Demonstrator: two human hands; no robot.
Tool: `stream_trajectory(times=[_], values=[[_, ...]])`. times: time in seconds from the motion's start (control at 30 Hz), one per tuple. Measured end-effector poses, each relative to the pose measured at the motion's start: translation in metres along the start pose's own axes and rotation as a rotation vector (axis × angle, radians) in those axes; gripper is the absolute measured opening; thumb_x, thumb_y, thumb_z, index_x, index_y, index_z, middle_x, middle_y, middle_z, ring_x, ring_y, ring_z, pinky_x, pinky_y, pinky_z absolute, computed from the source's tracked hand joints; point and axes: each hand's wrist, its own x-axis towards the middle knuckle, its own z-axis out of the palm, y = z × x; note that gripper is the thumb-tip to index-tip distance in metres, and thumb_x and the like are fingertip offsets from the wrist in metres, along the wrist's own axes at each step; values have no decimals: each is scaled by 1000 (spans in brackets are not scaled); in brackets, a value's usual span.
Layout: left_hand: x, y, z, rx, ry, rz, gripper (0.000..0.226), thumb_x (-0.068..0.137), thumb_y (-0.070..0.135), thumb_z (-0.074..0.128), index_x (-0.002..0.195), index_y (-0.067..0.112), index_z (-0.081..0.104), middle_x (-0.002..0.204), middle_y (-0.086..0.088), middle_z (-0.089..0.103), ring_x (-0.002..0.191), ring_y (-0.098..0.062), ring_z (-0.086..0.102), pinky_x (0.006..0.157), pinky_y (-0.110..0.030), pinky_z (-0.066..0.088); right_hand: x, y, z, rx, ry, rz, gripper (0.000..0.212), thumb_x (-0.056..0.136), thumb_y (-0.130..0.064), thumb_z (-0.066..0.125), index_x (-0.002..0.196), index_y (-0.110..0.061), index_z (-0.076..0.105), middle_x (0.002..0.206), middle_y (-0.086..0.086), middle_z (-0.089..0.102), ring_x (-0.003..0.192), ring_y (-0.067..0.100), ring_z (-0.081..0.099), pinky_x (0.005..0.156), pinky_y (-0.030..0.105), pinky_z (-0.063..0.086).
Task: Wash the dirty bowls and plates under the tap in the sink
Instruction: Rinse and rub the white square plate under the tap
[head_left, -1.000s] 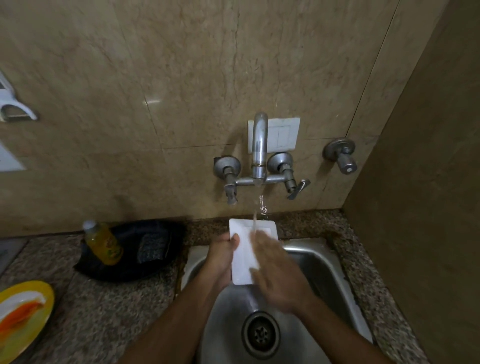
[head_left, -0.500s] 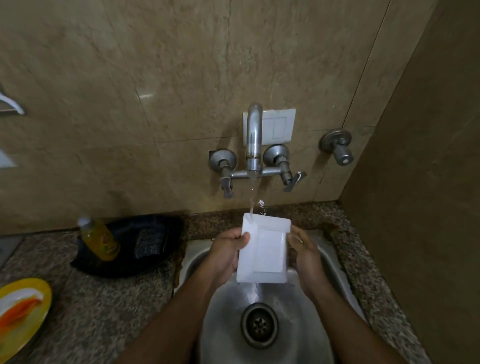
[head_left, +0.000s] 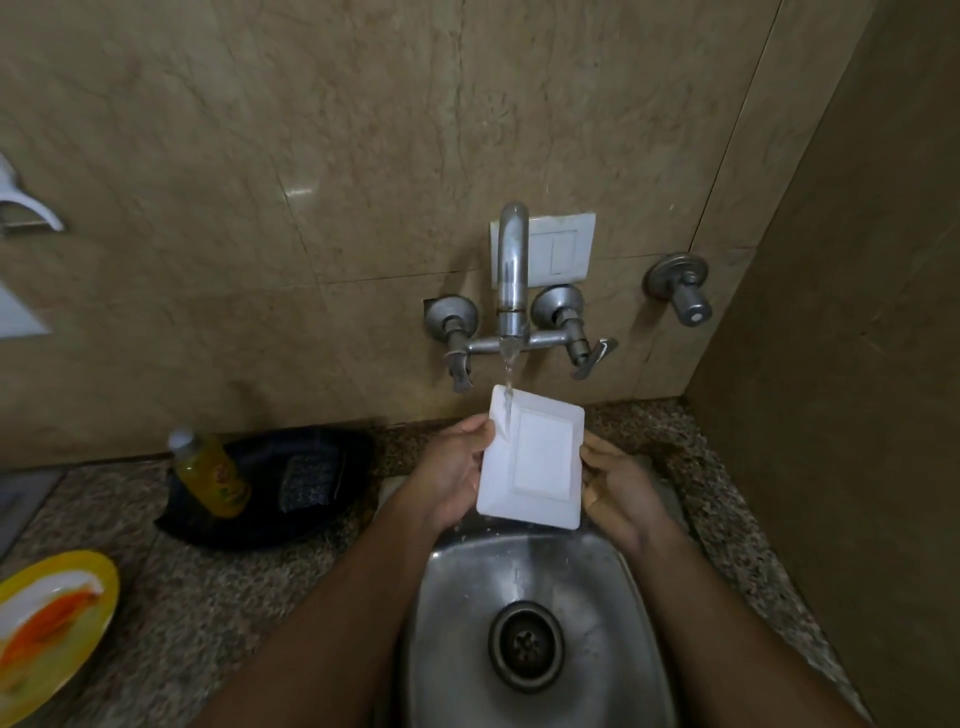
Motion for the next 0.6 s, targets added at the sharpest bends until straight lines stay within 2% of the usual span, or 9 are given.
stream_trajectory(times=[0.17,0.33,0.4,0.5,0.57,0.6], values=[[9,4,4,23,64,-33,27,99,13,54,124,13,64,114,-10,73,107,-31,68,88,-51,56,0,-13,5,61,-14,-14,36,102,-3,41,133,-8,57,127,16,66,121,31,60,108,51,42],[12,6,-1,-9,118,-79,24,101,5,47,120,5,62,105,-13,72,96,-29,67,90,-49,53,-2,-14,15,55,-31,36,36,100,-1,42,134,-6,56,125,19,66,119,34,61,102,51,47],[11,4,-9,-73,173,-104,21,100,5,49,118,0,60,99,-15,70,91,-29,66,84,-49,52,-4,-11,21,75,-63,67,38,98,3,43,134,-1,53,127,23,64,122,37,58,103,53,46],[6,1,-20,-169,260,-153,10,99,6,52,103,-2,58,92,-19,67,84,-32,65,70,-48,51,-9,-7,34,107,-116,91,39,94,11,41,130,4,52,128,29,60,124,40,55,107,54,42],[6,-1,-27,-237,297,-144,17,99,6,53,113,-3,57,99,-20,67,85,-31,66,65,-47,52,-10,-3,43,139,-156,103,43,91,14,38,132,7,50,130,30,58,127,41,53,105,51,45],[6,-1,-30,-264,306,-121,26,99,6,52,122,-5,54,108,-21,67,89,-31,66,69,-47,53,-10,-1,46,156,-168,110,44,91,15,37,133,9,48,132,31,56,129,42,51,103,49,46]])
